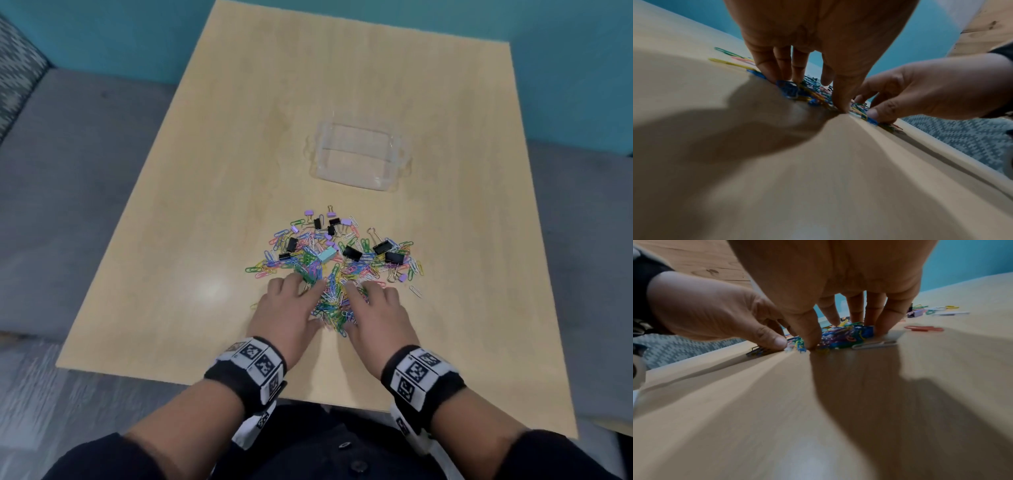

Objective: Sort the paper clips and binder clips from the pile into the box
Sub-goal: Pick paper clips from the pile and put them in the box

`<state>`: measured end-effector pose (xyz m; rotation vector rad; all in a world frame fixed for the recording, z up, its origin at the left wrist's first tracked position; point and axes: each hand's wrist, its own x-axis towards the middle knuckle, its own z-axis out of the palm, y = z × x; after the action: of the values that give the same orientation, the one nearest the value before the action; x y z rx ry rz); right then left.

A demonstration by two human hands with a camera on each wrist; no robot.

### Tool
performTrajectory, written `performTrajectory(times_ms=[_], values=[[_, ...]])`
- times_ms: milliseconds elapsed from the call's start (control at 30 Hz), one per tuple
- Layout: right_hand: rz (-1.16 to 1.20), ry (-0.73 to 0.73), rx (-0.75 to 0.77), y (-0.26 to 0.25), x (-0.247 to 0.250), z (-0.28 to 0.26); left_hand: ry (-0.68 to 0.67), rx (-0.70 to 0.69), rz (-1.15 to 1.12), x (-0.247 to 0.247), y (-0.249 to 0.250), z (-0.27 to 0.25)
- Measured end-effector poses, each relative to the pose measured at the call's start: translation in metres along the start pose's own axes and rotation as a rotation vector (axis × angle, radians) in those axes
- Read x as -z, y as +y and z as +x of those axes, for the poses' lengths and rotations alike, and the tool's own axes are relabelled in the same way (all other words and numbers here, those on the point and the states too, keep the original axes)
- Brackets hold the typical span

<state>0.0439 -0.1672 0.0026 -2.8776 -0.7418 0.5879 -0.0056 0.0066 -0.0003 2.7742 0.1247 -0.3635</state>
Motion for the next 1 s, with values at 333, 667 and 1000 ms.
performTrajectory(times_ms=[333,667,1000], values=[[0.032,-0.037,0.033,0.005,0.01,0.021,0.021,-0.033,0.015,-0.003,0.003,0.022],[0.304,-0.094,-0.101,0.02,0.025,0.027,-0.051,0.115,-0.258,0.014,-0.006,0.03],[1.187,-0.367,-0.365,0.044,0.054,0.035,-0.239,0.404,-0.997,0.058,-0.017,0.047]])
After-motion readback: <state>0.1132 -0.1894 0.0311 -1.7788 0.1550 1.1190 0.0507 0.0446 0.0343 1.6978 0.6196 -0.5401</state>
